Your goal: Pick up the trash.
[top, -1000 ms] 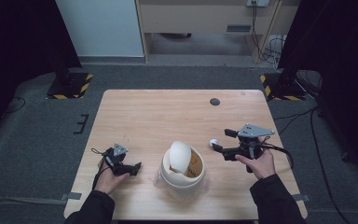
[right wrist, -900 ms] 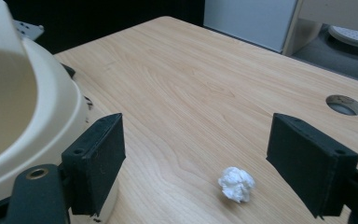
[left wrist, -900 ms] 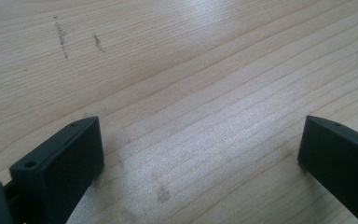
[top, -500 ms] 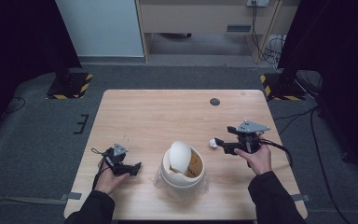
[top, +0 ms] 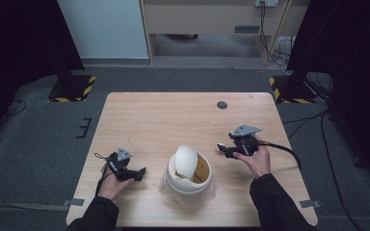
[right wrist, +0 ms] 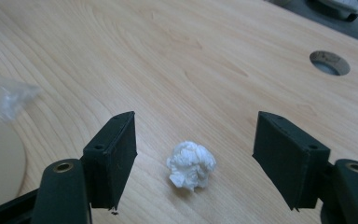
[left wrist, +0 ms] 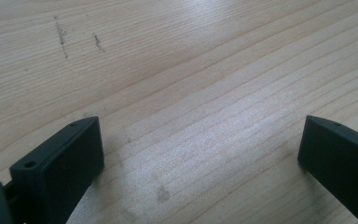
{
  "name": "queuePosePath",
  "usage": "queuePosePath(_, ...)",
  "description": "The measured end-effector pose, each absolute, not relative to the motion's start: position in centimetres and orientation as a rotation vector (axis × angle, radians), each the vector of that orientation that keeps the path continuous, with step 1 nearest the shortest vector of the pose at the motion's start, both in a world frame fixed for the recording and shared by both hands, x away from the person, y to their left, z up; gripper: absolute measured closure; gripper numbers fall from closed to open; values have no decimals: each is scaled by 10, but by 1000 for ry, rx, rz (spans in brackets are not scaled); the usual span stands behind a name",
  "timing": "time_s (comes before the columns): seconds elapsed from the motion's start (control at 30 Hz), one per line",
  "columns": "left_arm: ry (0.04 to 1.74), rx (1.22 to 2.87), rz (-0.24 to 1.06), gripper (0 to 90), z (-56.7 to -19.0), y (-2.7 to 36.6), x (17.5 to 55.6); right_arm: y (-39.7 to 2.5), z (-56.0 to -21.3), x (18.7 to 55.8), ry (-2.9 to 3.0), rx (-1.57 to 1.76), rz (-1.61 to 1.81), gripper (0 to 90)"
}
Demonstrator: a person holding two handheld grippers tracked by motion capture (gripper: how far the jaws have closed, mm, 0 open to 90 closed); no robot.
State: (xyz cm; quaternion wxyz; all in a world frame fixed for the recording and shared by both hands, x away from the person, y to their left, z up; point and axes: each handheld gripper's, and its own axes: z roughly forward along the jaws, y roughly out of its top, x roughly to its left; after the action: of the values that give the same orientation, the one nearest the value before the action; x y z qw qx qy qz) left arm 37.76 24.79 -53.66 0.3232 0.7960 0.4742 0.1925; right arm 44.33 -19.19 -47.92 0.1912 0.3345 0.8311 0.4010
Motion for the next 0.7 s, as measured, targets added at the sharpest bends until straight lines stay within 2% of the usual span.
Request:
queuePosePath(0.43, 1244, 2089, 505, 0, -537, 248, 378, -189, -507, 451, 2376, 998, 1116, 317)
queuePosePath(0.7, 1244, 2090, 505, 0, -537, 248, 378, -187, -519, 458, 2412, 992, 1038, 373)
